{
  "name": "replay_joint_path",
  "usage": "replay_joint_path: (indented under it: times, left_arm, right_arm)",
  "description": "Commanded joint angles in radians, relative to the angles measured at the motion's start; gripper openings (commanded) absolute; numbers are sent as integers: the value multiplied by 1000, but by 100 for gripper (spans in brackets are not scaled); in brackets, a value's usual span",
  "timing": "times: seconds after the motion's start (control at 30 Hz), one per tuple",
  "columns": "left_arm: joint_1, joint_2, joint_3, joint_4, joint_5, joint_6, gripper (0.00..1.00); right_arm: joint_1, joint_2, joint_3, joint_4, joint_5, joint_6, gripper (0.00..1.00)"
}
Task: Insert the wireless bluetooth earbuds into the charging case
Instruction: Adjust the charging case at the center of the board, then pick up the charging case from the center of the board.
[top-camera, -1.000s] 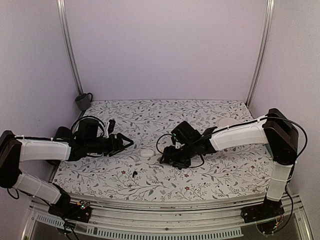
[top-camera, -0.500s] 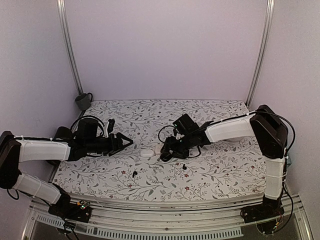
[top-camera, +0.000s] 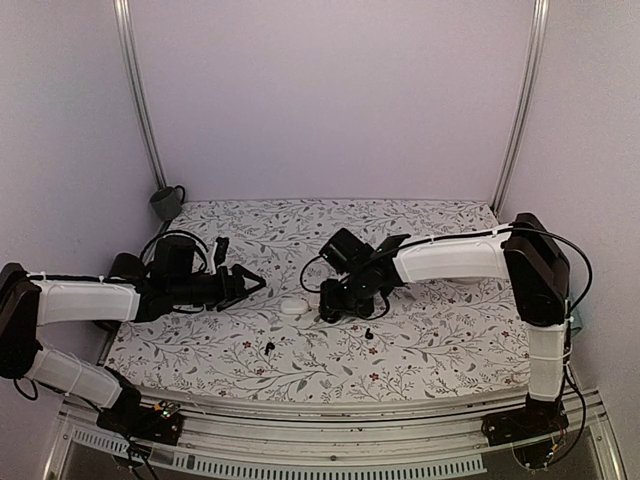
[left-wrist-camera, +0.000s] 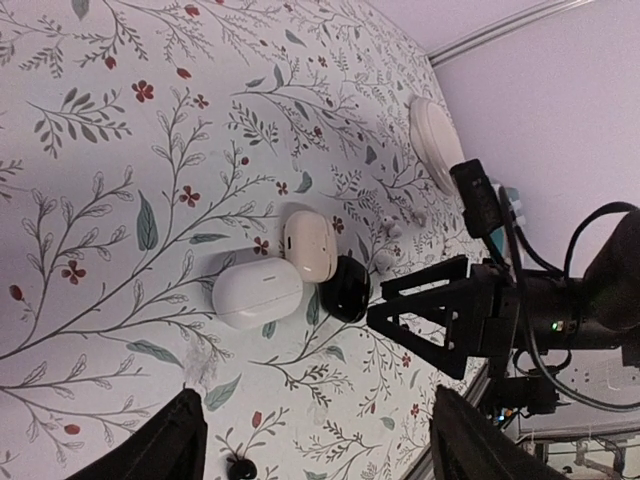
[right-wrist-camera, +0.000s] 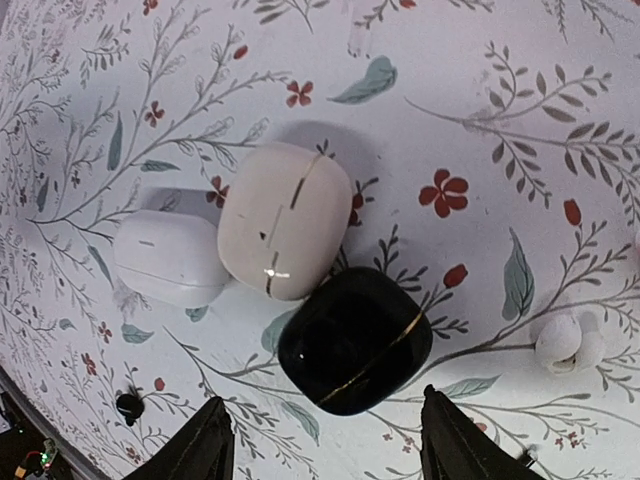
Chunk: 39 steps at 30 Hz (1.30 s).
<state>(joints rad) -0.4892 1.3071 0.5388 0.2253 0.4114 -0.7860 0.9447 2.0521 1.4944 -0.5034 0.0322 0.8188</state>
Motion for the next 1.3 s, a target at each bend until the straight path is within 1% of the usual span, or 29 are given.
replay_joint_path:
  times: [0.0, 0.17, 0.23, 0.3, 0.5, 0.63, 0.77, 0.9, 1.03, 1.27]
  left_arm:
    - [22, -11, 8, 28, 18, 8, 77]
    - [28, 4, 18, 26, 30, 20, 77]
    - [32, 6, 19, 29, 29, 19, 77]
    - [34, 7, 17, 36, 29, 15, 77]
    - [37, 18, 21, 42, 30, 11, 77]
    - [40, 32, 24, 54, 43, 2, 77]
    - [40, 39, 30, 59, 50, -1, 78]
    - [40, 49, 34, 65, 58, -10, 79]
    - [40, 62, 45, 70, 78, -25, 80]
    - [39, 68, 34, 113, 90, -74, 80]
  right_arm:
    - [19, 61, 31, -101, 65, 32, 64]
    - [19, 108, 89, -112, 79, 26, 63]
    - [20, 128, 120, -125, 88, 9, 58]
    - [19, 150, 155, -137, 96, -11, 55]
    - [21, 211, 271, -196, 113, -77, 55]
    - [23, 244, 324, -258, 151, -123, 54]
    - [30, 228, 291, -271, 181, -152, 56]
    - [43, 186, 209, -195, 171, -215, 60]
    - [55, 171, 181, -144, 152, -272, 60]
    - [57, 107, 86, -67, 163, -290, 59]
